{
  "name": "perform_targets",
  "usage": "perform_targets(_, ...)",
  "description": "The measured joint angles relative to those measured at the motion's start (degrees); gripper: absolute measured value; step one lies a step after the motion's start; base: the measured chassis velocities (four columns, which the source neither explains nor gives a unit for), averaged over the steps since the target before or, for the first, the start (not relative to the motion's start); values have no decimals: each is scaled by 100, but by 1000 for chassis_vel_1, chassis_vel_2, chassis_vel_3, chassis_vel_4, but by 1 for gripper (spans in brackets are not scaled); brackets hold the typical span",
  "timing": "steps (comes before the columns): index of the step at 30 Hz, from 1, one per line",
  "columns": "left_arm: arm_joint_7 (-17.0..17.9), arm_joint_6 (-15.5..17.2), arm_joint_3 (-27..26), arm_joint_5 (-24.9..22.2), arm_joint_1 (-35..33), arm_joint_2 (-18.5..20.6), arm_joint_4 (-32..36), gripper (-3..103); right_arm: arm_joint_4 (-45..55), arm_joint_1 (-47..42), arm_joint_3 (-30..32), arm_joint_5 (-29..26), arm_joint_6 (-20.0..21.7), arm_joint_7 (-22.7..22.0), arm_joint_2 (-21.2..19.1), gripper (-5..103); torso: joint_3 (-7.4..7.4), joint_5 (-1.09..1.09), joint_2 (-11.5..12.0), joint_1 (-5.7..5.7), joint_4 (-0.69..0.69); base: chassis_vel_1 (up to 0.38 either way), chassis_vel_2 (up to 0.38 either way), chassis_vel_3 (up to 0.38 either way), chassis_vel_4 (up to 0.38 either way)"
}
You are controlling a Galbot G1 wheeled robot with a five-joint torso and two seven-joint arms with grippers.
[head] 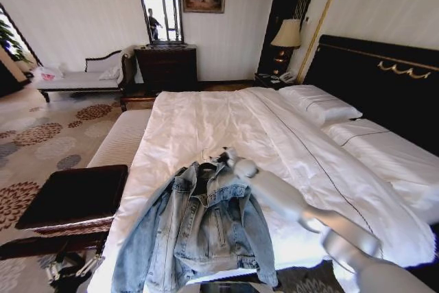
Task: Pick up the clothes from the bed and hang them on the clothes hanger.
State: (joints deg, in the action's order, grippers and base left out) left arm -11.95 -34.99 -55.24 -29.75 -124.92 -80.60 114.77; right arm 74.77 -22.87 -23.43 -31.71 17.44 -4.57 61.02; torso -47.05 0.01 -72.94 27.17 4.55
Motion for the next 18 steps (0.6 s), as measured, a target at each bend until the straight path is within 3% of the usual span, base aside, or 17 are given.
perform_targets(3,-1,27,39,78,0,-14,62,100,490,-135,94,253,-15,237,-518,100,0,1,-1,0,-3,0,0,0,0)
perform_targets(6,8,68,54,108,0,-12,142,100,866,-173,-3,341,-36,389,-759,100,0,-1,-1,0,-2,0,0,0,0)
perform_targets(12,66,142,181,268,-13,-30,270,100,1612,-132,-432,397,-11,649,-903,100,0,-1,-1,0,-5,0,0,0,0)
perform_targets(18,97,173,228,307,-13,-41,345,100,1498,95,-1015,623,-12,687,-709,100,0,-1,-1,0,-6,0,0,0,0)
